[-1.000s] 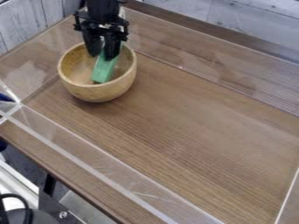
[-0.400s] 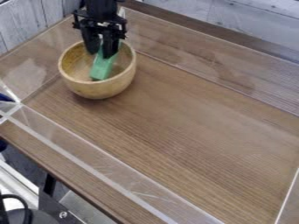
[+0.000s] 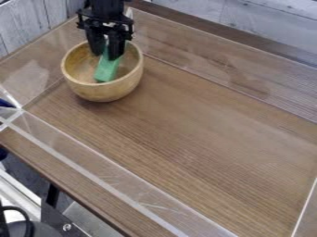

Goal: Put the green block in the brown bowl

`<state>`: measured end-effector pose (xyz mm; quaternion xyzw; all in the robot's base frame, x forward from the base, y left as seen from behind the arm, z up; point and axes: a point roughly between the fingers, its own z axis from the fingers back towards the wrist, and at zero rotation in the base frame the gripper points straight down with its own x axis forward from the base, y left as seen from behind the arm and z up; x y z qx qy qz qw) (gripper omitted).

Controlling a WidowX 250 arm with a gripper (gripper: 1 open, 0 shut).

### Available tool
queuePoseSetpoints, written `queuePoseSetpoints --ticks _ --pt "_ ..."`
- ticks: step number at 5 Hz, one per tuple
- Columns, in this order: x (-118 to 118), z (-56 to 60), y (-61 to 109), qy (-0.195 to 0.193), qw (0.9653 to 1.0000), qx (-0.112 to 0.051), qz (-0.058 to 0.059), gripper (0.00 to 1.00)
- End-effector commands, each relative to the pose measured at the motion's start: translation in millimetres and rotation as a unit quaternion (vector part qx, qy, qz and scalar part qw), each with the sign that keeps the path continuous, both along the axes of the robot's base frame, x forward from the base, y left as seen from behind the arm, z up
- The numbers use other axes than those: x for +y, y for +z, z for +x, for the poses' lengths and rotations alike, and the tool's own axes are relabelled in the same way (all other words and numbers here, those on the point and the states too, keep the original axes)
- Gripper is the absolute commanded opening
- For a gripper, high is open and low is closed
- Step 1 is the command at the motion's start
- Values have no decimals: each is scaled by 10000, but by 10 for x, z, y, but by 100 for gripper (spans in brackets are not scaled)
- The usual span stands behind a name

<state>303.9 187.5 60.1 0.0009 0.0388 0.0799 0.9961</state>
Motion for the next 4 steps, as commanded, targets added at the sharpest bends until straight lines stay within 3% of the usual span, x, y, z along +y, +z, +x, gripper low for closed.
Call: queuePoseSetpoints --ticks 1,2,3,4 --pt "177 -70 -120 158 9998 68 85 0" --pt "202 -80 -185 170 9997 133 87 0" --pt "186 -87 -139 178 9997 125 59 100" --pt "105 -54 161 114 9997 -189 38 100"
